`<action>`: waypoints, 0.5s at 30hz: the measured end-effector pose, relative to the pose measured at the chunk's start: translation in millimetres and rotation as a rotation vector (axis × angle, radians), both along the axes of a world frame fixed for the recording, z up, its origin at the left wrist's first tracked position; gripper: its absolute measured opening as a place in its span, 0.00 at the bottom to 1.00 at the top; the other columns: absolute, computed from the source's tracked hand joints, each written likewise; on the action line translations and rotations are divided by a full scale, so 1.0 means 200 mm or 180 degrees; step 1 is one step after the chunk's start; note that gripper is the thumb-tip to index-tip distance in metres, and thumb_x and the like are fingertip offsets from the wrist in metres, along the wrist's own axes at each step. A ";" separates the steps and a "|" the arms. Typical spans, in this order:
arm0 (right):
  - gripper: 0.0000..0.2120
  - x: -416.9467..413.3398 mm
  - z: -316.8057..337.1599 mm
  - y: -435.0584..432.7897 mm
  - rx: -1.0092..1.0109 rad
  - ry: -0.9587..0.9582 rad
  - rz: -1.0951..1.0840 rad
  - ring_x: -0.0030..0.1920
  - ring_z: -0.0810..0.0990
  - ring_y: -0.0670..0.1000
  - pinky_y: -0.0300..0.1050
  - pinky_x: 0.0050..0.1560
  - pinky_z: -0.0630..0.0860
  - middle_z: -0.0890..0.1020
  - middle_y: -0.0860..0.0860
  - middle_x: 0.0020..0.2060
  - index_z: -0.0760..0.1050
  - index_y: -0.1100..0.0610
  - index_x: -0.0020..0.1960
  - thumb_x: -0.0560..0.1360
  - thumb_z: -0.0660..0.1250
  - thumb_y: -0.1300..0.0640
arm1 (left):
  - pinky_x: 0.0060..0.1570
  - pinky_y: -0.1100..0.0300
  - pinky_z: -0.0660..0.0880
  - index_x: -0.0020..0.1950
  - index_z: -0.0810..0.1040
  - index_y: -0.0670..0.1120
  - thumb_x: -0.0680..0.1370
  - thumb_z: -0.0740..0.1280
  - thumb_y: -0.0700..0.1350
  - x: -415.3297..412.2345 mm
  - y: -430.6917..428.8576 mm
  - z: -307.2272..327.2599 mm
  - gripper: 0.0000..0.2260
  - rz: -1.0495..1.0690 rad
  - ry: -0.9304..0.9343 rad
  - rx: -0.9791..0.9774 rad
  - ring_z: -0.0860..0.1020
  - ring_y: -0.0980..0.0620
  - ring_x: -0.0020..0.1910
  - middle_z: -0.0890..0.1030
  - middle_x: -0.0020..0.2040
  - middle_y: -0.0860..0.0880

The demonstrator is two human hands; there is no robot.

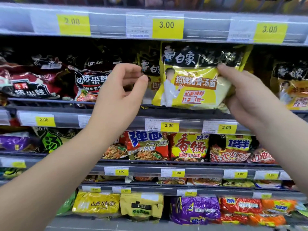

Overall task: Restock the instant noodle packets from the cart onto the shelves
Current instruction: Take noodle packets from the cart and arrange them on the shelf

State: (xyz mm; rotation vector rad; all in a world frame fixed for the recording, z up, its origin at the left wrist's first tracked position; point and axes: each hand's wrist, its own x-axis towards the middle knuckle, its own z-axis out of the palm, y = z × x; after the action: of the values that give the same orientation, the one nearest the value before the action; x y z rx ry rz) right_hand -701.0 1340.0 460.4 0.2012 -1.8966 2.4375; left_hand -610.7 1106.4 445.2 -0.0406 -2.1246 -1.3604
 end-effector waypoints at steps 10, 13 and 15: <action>0.21 -0.12 -0.03 -0.14 -0.0039 0.0120 0.0275 0.56 0.86 0.55 0.61 0.60 0.81 0.86 0.54 0.57 0.68 0.58 0.70 0.80 0.69 0.58 | 0.53 0.76 0.72 0.66 0.75 0.51 0.83 0.64 0.49 0.04 -0.05 -0.04 0.12 0.0122 -0.0056 -0.0098 0.76 0.68 0.57 0.79 0.58 0.59; 0.16 -0.12 -0.06 -0.14 0.0139 0.0196 0.0314 0.56 0.86 0.55 0.61 0.61 0.80 0.86 0.54 0.57 0.70 0.54 0.66 0.80 0.69 0.59 | 0.56 0.74 0.73 0.66 0.75 0.52 0.83 0.64 0.50 0.04 -0.06 -0.04 0.11 0.0110 -0.0093 -0.0068 0.76 0.66 0.59 0.79 0.59 0.59; 0.11 -0.12 -0.06 -0.14 0.0219 0.0197 0.0316 0.55 0.86 0.56 0.61 0.60 0.81 0.86 0.54 0.55 0.71 0.52 0.60 0.80 0.69 0.59 | 0.56 0.73 0.74 0.66 0.75 0.51 0.83 0.64 0.49 0.04 -0.07 -0.04 0.11 0.0128 -0.0083 -0.0031 0.77 0.66 0.59 0.79 0.58 0.58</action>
State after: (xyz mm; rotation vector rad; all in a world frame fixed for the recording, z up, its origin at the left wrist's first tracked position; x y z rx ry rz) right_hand -724.1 1311.5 447.5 0.3779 -1.9917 2.3975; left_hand -603.6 1092.2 437.8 0.0157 -2.1422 -1.3340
